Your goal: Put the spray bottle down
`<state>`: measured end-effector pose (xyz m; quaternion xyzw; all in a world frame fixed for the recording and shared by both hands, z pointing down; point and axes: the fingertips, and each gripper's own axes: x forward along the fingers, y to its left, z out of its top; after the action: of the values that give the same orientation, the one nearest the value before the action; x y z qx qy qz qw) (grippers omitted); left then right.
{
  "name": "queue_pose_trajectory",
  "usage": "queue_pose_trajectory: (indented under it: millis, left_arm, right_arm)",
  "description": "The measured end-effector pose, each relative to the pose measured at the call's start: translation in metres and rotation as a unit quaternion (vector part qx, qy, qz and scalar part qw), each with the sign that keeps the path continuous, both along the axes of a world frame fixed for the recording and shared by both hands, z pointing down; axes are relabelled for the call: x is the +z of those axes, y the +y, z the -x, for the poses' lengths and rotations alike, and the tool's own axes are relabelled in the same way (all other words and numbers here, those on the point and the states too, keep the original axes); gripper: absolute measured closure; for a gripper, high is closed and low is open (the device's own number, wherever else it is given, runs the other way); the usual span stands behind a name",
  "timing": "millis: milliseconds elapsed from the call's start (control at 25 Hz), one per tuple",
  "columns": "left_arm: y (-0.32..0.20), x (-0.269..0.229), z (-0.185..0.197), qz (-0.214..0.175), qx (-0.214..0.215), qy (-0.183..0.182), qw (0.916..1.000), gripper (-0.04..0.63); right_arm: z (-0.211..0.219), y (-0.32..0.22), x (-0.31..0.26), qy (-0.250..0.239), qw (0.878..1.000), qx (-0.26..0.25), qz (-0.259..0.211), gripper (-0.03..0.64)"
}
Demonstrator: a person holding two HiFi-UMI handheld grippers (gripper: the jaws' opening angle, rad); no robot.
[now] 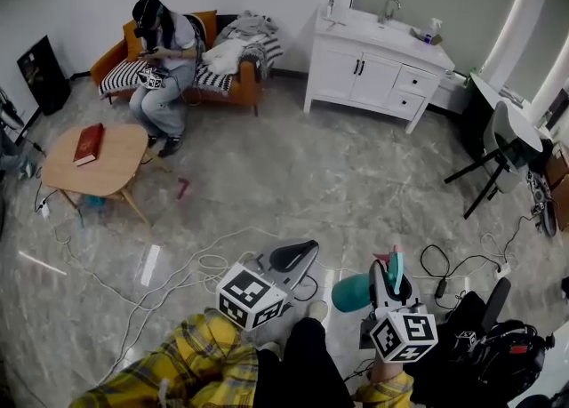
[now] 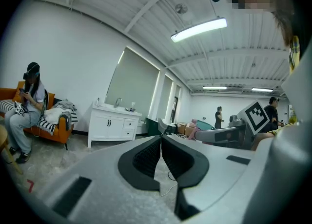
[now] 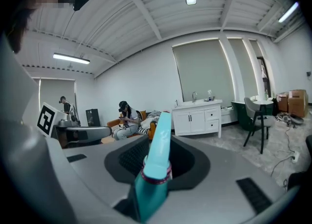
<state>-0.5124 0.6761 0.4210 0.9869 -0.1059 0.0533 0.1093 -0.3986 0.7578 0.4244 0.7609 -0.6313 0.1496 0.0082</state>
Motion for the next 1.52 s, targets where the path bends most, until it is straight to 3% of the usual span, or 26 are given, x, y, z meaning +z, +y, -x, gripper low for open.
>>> queue_pose_trajectory:
  millis: [520,760,1520]
  left_arm:
    - [-0.09,-0.008,-0.171,-0.011,-0.028,-0.004,0.9996,0.584]
    - [-0.1,-0.007,-0.248,-0.012,-0.014,0.006,0.9998,0.584]
    - [-0.181,0.006,-0.33,0.006,-0.024,0.01,0.9996,0.584]
  right_arm:
    - [-0.162,-0.102,-0.007,0.01,0.999,-0.039,-0.007,0.511]
    - [-0.228,-0.123,-0.006,0.014,0.999,-0.046,-0.011,0.511]
    - [-0.307,-0.197,0.012,0.003,0.999,-0.05,-0.001,0.511]
